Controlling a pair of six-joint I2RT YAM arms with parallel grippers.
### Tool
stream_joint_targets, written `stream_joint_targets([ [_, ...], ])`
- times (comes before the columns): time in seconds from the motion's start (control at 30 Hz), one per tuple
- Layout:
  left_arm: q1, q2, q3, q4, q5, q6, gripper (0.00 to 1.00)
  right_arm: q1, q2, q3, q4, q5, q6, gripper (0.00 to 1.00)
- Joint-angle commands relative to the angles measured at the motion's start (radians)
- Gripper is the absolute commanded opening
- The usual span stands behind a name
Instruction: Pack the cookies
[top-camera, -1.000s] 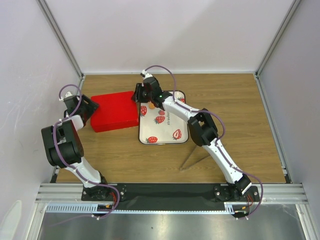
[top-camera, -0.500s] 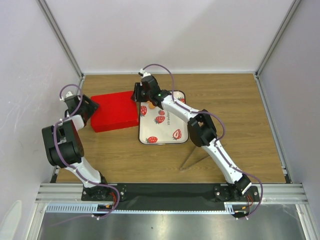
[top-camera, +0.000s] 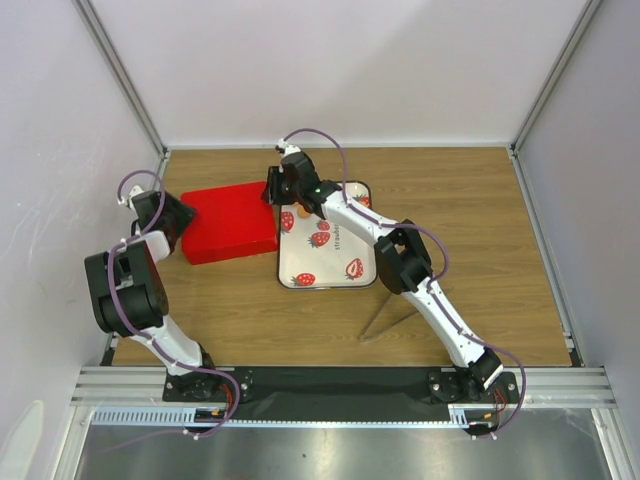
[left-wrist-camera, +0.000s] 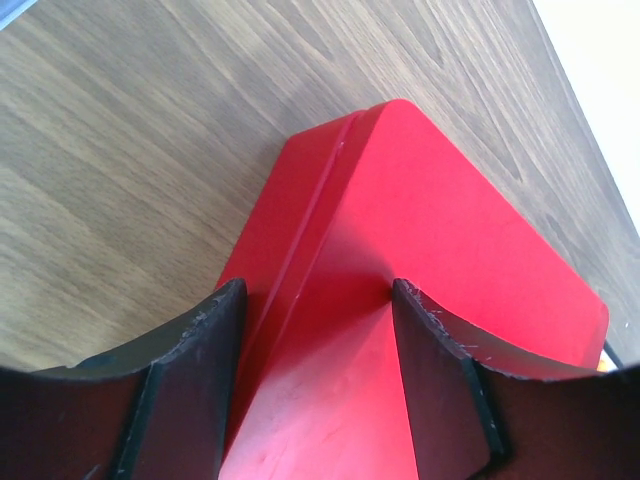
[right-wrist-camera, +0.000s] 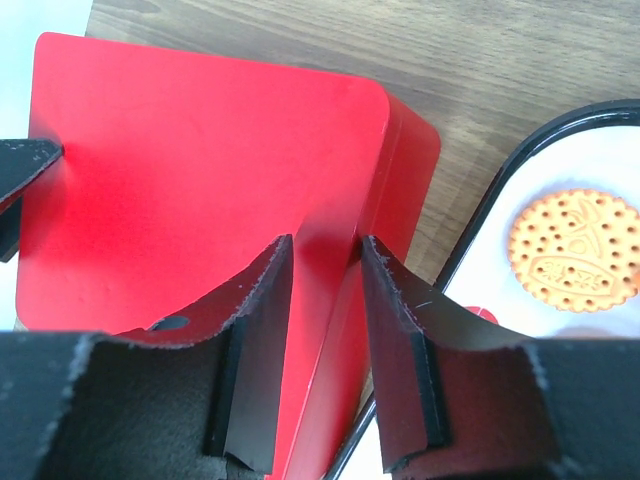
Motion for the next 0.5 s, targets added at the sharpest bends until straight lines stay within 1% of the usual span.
stream_joint_targets([
  [0.0, -0.048, -0.026, -0.045, -0.127, -0.016, -0.073, 0.58, 0.054, 0.034, 0.044, 0.009, -0.061, -0.008, 0.4],
  [0.1, -0.048, -0.044, -0.074, -0.133, -0.054, -0.096, 0.56, 0.052, 0.035, 0.044, 0.014, -0.067, -0.019, 0.4],
  [0.2, -0.048, -0.036, -0.076, -0.167, -0.075, -0.112, 0.49, 0.052, 0.045, 0.046, 0.01, -0.066, -0.025, 0.4],
  [0.23, -0.048, -0.038, -0.09, -0.167, -0.083, -0.122, 0.48, 0.052, 0.045, 0.046, 0.006, -0.066, -0.026, 0.4],
  [0.37, -0.048, -0.061, -0.15, -0.158, -0.106, -0.182, 0.47, 0.052, 0.054, 0.043, 0.01, -0.082, -0.028, 0.43],
  [0.4, -0.049, -0.069, -0.157, -0.162, -0.135, -0.203, 0.48, 0.054, 0.057, 0.047, 0.01, -0.09, -0.029, 0.43],
  [0.47, -0.046, -0.088, -0.177, -0.166, -0.143, -0.218, 0.48, 0.056, 0.058, 0.049, 0.017, -0.093, -0.032, 0.44],
])
